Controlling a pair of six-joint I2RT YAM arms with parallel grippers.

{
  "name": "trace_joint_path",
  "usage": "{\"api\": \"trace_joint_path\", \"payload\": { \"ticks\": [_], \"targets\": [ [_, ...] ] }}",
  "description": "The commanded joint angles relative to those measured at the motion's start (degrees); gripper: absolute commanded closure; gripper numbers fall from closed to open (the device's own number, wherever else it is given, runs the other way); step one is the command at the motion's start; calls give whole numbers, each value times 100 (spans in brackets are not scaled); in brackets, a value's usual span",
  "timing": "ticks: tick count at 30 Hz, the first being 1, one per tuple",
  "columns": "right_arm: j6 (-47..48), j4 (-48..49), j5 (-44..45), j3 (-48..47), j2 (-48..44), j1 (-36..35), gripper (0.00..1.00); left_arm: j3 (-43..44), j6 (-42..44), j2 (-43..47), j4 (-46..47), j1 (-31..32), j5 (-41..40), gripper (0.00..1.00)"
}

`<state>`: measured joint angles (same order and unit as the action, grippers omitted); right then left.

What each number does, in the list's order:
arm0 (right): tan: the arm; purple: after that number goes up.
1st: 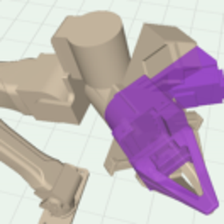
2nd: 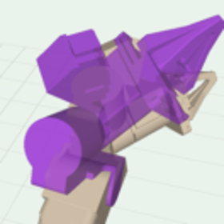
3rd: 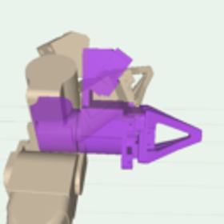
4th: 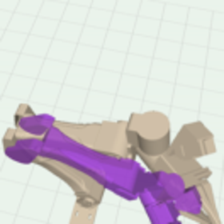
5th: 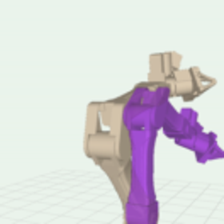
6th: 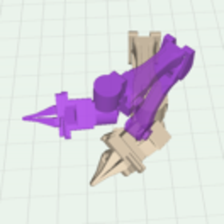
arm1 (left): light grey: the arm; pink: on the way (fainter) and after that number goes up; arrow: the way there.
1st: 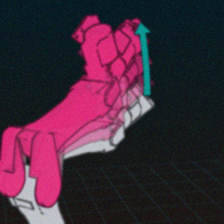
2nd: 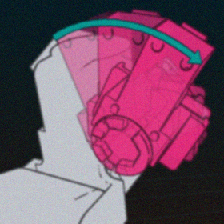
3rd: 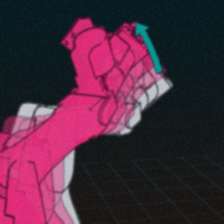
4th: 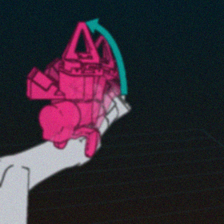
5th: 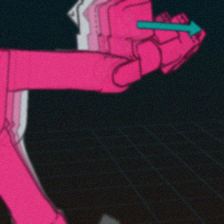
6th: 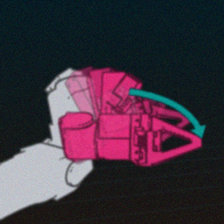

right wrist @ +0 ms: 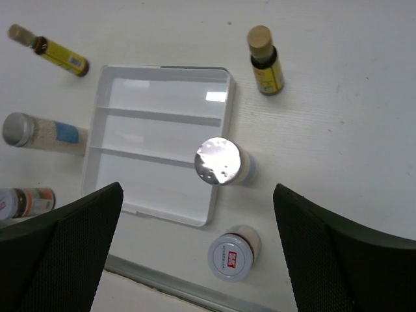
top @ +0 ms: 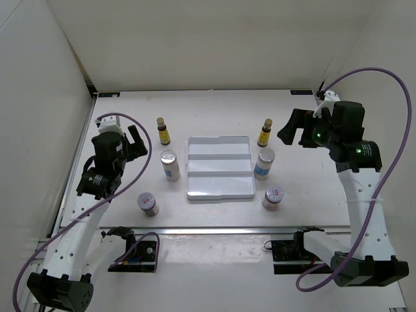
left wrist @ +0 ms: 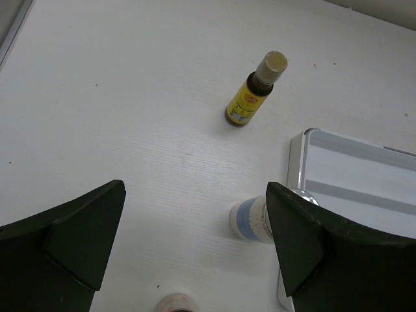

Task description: Organize the condiment bottles

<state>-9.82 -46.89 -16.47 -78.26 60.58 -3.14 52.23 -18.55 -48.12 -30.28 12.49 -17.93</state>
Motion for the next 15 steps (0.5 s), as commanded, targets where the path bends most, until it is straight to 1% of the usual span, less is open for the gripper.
{"api": "trace_joint_path", "payload": {
  "ticks": [1,2,5,6,8,11,12,15],
  "targets": [
    [-255,-188,1056,92,50,-12,0,51,-44,197,-30,17,220,0],
    [-318,-258,919,92,146,41,0,51,-44,198,-30,17,220,0],
    [23,-469,-11,-259,708,41,0,-2,-97,311,-30,17,150,0],
    [-28,-565,-145,-356,988,41,0,-2,-97,312,-30,17,150,0],
    [-186,-479,-199,-418,1157,-12,0,-54,-97,312,-30,17,150,0],
    [-423,-49,186,-418,1377,-248,0,-55,-97,365,-30,17,36,0],
    [-424,-48,823,-584,1587,-318,0,-55,-97,365,-30,17,36,0],
    [-512,-48,1837,-848,2052,-600,0,-55,-97,303,-30,17,36,0]
  ]
}}
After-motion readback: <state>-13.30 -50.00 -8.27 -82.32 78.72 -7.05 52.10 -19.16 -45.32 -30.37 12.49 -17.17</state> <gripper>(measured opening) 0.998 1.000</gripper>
